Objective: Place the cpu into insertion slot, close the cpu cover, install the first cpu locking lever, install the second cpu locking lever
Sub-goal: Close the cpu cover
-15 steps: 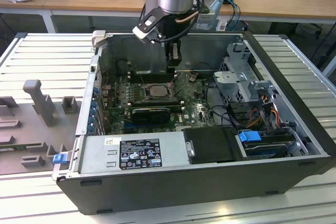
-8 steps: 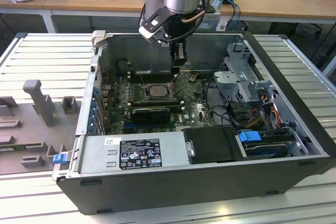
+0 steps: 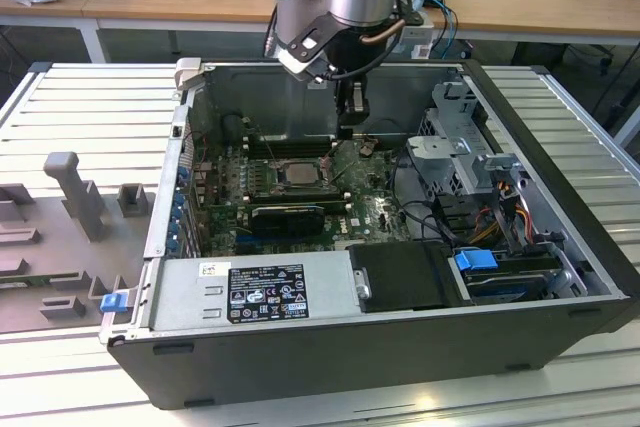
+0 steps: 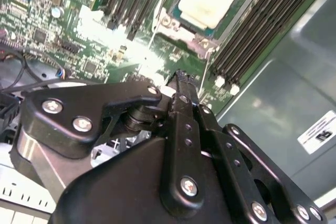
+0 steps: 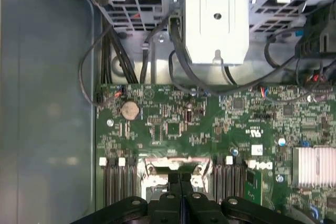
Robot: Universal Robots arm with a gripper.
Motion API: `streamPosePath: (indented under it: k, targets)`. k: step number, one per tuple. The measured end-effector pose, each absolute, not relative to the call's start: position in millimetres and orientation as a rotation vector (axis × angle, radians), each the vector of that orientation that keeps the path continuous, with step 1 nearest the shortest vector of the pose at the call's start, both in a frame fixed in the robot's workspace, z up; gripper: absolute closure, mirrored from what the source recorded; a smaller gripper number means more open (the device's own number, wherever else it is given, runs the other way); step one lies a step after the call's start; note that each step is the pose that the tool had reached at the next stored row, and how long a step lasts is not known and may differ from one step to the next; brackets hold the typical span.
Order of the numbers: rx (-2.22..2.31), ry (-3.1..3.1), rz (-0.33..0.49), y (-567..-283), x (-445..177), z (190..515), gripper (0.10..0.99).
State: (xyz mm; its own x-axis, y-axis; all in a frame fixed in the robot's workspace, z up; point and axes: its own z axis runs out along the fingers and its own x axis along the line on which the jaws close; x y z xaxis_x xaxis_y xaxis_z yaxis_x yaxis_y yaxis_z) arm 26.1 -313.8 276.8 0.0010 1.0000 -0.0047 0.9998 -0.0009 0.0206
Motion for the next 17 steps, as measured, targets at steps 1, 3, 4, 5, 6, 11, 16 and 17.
streamPosePath:
  k: [1, 3, 4, 5, 6, 11, 16, 17]
  targets:
    - [2.210, 2.208, 0.017, -314, 27, 277, 0.980]
    - [2.210, 2.208, 0.017, -314, 29, 277, 0.980]
    - [2.210, 2.208, 0.017, -314, 30, 277, 0.980]
    - [2.209, 2.208, 0.018, -314, 32, 277, 0.980]
    - [2.209, 2.208, 0.017, -314, 33, 277, 0.980]
    - [2.209, 2.209, 0.017, -314, 39, 277, 0.980]
    - [2.208, 2.209, 0.017, -314, 49, 277, 0.980]
    - [2.208, 2.209, 0.017, -314, 50, 277, 0.980]
